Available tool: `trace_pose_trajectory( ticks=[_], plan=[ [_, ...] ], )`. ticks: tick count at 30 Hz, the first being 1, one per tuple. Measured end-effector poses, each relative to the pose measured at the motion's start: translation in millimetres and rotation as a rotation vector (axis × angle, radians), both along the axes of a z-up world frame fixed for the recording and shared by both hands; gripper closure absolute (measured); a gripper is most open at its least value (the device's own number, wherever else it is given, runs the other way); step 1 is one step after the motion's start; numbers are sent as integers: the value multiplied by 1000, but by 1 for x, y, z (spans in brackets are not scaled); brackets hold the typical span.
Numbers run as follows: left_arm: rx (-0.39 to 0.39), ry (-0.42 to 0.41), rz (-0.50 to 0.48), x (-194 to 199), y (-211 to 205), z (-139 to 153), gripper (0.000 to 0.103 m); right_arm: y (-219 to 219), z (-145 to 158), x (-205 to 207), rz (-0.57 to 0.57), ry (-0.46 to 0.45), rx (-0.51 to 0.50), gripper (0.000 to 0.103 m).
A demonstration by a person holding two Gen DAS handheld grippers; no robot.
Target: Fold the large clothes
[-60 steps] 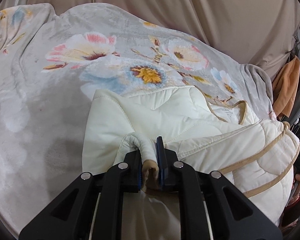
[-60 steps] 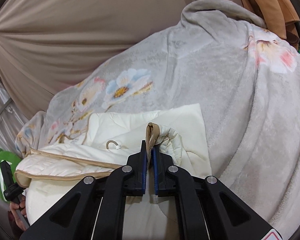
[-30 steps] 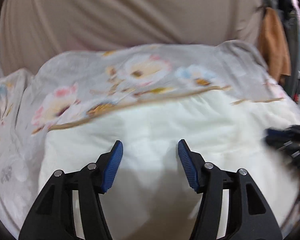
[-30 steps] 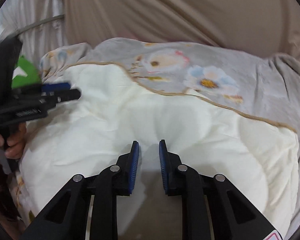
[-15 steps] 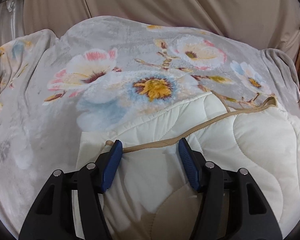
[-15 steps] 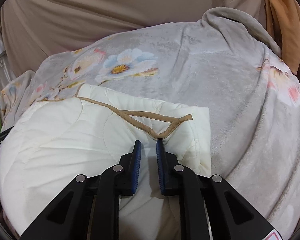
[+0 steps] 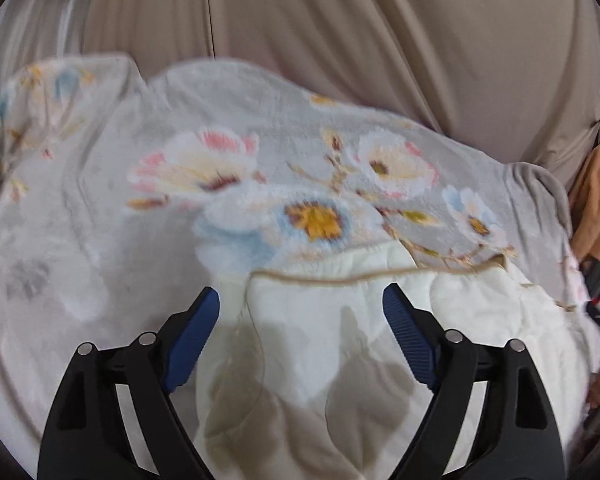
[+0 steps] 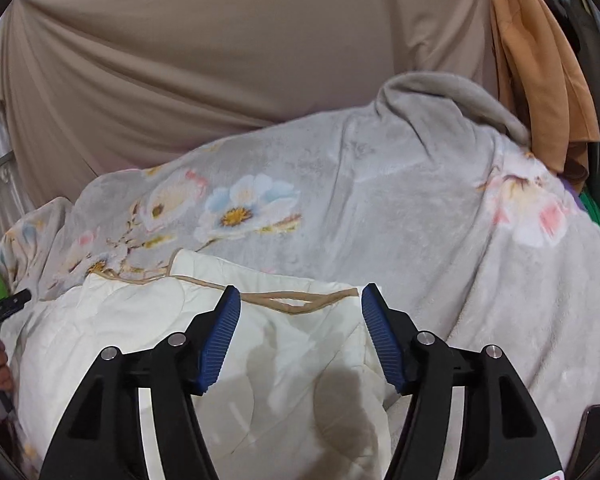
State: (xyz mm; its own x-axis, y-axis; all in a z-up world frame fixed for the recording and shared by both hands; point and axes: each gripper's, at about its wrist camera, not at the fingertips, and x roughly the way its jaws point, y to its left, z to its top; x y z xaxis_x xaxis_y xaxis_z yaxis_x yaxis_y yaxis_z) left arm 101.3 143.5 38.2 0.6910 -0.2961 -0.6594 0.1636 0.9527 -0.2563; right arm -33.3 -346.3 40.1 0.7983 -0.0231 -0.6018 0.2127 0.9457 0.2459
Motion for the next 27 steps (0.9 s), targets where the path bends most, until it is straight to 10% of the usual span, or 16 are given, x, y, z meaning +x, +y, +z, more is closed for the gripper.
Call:
trace_pose_trajectory(
  ticks=[2, 4, 6, 7, 13, 20, 27],
  plan=[
    [-40, 83, -29, 6, 1, -14, 26, -4, -16, 14, -7, 85, 21, 40],
    [-24, 113, -26, 8, -3, -23, 44, -3, -31, 23, 16, 134, 56, 74],
    [1, 75, -22, 5, -6, -17, 89, 1, -27, 20, 40, 96, 59, 91],
    [3, 52, -26, 5, -7, -9, 93, 4, -18, 15, 31, 54, 38, 93],
    [49, -117, -13, 10, -19, 41, 96, 3, 36, -2, -12, -154, -10, 94],
    [210, 46, 9, 54, -40, -31, 96, -15, -36, 47, -34, 110, 42, 94],
    [332, 4, 29, 52, -59, -44, 95, 3, -46, 56, -32, 168, -68, 91]
  ],
)
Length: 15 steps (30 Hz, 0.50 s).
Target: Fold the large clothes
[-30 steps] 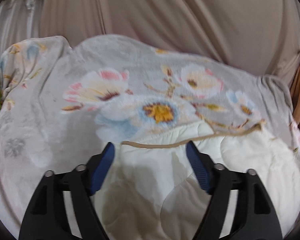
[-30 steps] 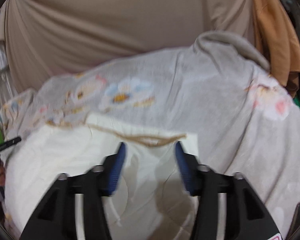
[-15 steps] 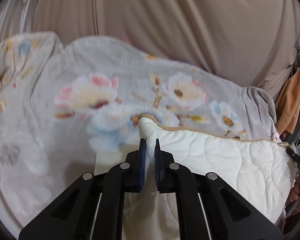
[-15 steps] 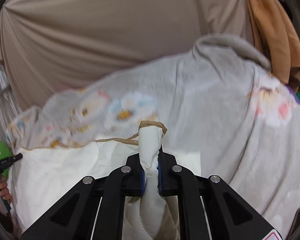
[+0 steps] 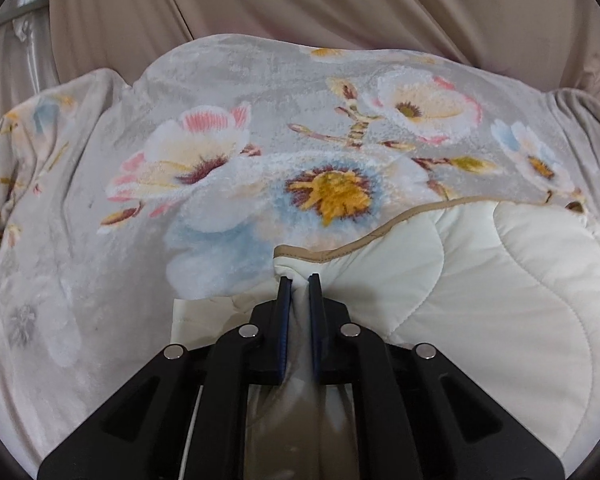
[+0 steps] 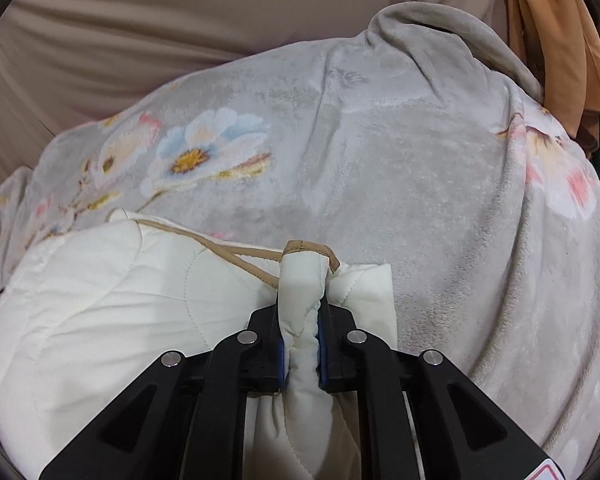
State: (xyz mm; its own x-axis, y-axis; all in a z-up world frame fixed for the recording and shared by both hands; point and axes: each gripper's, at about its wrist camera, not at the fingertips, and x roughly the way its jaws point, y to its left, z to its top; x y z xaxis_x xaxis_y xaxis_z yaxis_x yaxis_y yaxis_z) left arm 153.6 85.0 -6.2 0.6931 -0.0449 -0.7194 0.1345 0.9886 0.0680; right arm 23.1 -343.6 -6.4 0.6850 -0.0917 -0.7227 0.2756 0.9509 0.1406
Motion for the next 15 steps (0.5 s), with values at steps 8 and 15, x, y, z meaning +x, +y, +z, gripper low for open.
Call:
trace_pose_trajectory(
  ticks=[8, 15],
  plan=[
    [16, -6, -1, 2, -1, -2, 95, 1, -2, 2, 2, 10, -17, 88],
    [30, -11, 4, 1, -4, -2, 95, -14, 7, -5, -21, -40, 66, 79]
  ],
)
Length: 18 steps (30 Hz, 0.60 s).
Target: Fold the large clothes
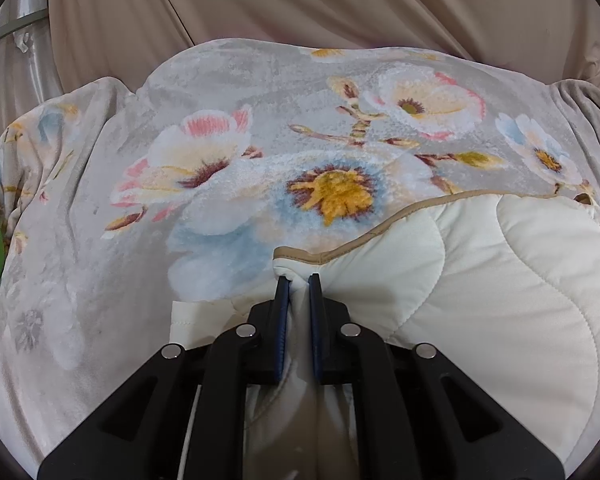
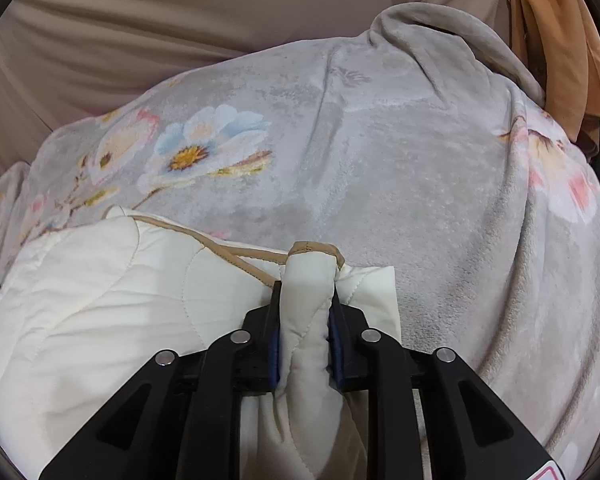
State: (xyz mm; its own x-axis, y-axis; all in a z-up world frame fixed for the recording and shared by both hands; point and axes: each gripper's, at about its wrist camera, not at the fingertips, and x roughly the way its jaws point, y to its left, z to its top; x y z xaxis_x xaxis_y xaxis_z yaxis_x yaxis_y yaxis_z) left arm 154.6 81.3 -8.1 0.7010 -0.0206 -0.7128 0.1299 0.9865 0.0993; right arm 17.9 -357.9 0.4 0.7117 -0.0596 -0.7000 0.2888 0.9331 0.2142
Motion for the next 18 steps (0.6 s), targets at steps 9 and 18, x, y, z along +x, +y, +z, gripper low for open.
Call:
trace_pose_trajectory(
  ticks=[9, 18],
  plan=[
    [26, -7, 13, -3, -3, 1, 94, 109, 88, -53, 230, -285, -72, 77],
    [51, -14, 30, -5, -3, 1, 91, 272, 50, -33, 696, -136, -116, 79]
  ],
)
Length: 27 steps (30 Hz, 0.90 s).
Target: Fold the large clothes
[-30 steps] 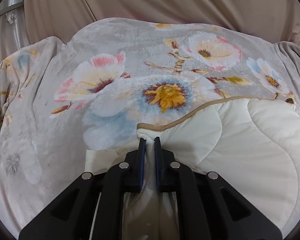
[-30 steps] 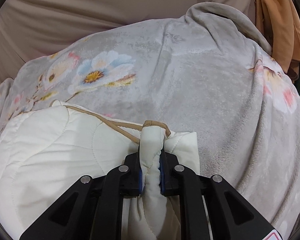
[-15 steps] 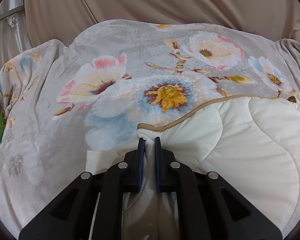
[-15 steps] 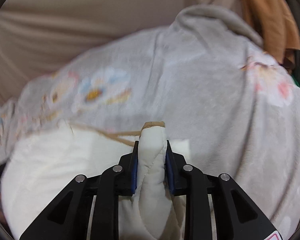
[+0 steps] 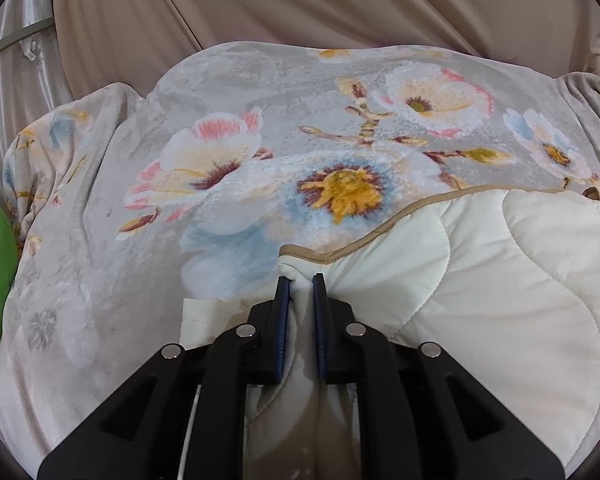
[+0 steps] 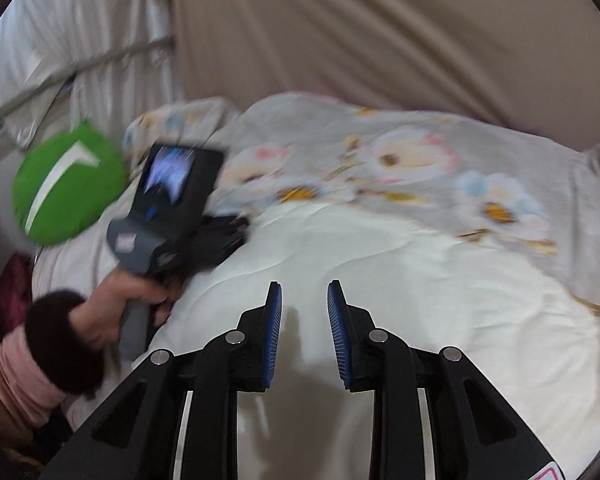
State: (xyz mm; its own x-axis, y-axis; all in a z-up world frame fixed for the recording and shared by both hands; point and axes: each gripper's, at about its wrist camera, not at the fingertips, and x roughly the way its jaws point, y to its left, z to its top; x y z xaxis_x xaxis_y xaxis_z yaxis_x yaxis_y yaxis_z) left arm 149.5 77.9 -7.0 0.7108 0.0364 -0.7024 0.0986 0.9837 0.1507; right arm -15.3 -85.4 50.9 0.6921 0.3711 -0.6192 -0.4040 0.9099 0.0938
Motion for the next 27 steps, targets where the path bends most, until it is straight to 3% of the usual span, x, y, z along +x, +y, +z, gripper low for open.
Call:
trace_pose_trajectory(
  ticks=[2, 5, 14, 17, 20, 21, 23, 24, 27],
  plan=[
    [3, 0, 1, 0, 0, 0, 91, 5, -12, 3, -2, 13, -48, 83],
    [-1, 1, 0, 0, 0, 0, 91, -24, -20, 6, -77, 28, -48, 90],
    [-44, -7, -1, -3, 5, 4, 90, -228, -37, -34, -576, 85, 78, 98],
    [-55, -64, 4, -17, 8, 23, 90, -272, -45, -50, -660, 118, 142, 103],
    [-162, -136, -82, -50, 2, 65, 91, -269, -33, -54, -683, 109, 123, 103],
    [-188, -155, -136, -65, -9, 79, 86, -258, -24, -53, -654, 84, 127, 90],
    [-202, -158, -233, -81, -33, 90, 78, -233, -6, -47, -581, 37, 143, 90],
    [-191, -145, -270, -85, -48, 89, 73, -213, 1, -42, -529, 20, 146, 90],
    [-154, -57, -315, -81, -82, 59, 73, -159, 4, -18, -386, 31, 137, 90]
  ],
)
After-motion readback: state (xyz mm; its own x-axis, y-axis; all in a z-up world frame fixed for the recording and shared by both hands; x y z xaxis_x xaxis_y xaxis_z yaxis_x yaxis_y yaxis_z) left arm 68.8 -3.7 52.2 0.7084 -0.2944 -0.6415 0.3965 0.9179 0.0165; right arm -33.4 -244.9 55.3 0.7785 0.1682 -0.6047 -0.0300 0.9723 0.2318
